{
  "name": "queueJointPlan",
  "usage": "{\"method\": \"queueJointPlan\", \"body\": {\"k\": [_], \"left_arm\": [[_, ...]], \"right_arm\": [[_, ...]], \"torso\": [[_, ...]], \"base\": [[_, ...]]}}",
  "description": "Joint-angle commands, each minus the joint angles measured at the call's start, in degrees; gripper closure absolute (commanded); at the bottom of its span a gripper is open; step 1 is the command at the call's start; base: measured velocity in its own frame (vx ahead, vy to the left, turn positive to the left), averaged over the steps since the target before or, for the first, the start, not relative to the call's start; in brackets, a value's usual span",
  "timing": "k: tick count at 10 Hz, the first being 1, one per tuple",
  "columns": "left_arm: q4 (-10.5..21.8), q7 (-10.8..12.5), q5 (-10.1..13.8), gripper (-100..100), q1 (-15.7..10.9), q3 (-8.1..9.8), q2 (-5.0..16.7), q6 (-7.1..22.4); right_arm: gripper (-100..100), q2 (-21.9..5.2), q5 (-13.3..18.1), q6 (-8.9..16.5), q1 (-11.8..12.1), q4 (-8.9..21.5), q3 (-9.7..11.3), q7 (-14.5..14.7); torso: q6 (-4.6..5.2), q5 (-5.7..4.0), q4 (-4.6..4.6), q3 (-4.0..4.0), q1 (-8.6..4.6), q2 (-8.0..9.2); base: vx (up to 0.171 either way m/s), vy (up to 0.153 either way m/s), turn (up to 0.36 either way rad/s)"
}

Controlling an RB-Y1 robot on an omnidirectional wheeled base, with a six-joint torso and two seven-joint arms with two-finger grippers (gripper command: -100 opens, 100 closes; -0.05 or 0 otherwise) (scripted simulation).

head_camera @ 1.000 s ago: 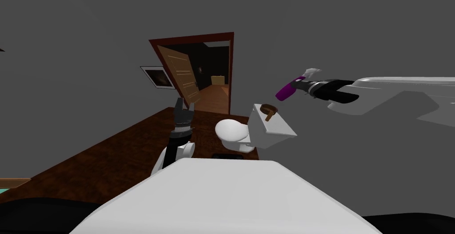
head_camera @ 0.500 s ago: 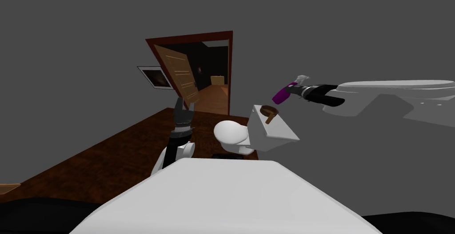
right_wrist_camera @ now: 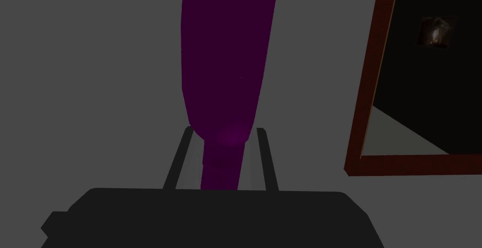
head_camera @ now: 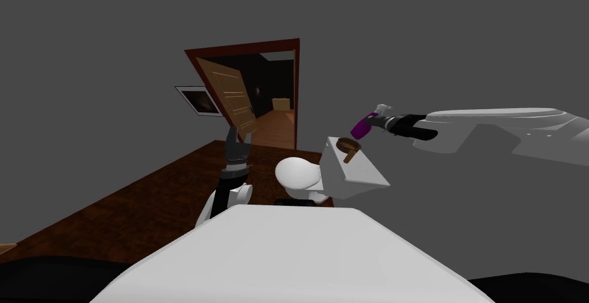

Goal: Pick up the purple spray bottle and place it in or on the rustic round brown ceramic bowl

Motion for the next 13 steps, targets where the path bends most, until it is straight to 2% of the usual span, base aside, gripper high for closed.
{"method": "queueJointPlan", "body": {"k": [1, 3, 12, 13], "left_arm": [[0.0, 0.0, 0.0, 0, 0.0, 0.0, 0.0, 0.0], [0.0, 0.0, 0.0, 0, -0.01, 0.0, -0.01, 0.0], [0.0, 0.0, 0.0, 0, -0.01, -0.01, -0.01, 0.0], [0.0, 0.0, 0.0, 0, -0.01, -0.01, -0.01, 0.0]], "right_arm": [[100, -2.01, 1.4, 0.02, 1.71, -0.21, 0.66, -1.24], [100, -4.13, 1.2, 0.03, 3.51, -0.66, 1.49, -1.1], [100, -4.13, 1.2, 0.03, 3.51, -0.66, 1.49, -1.1], [100, -3.88, 1.54, 0.09, 3.1, 1.23, 1.2, -0.88]], "torso": [[0.0, 0.0, 0.0, 0.0, 0.0, 0.0], [0.02, 0.01, -0.08, 0.05, 0.16, 0.21], [0.06, 0.01, 0.09, 0.23, 0.18, 0.41], [0.07, -0.01, 0.1, 0.25, 0.17, 0.43]], "base": [[0.071, -0.032, -0.011], [0.002, 0.002, -0.007], [0.0, 0.0, 0.001], [-0.122, -0.018, 0.185]]}}
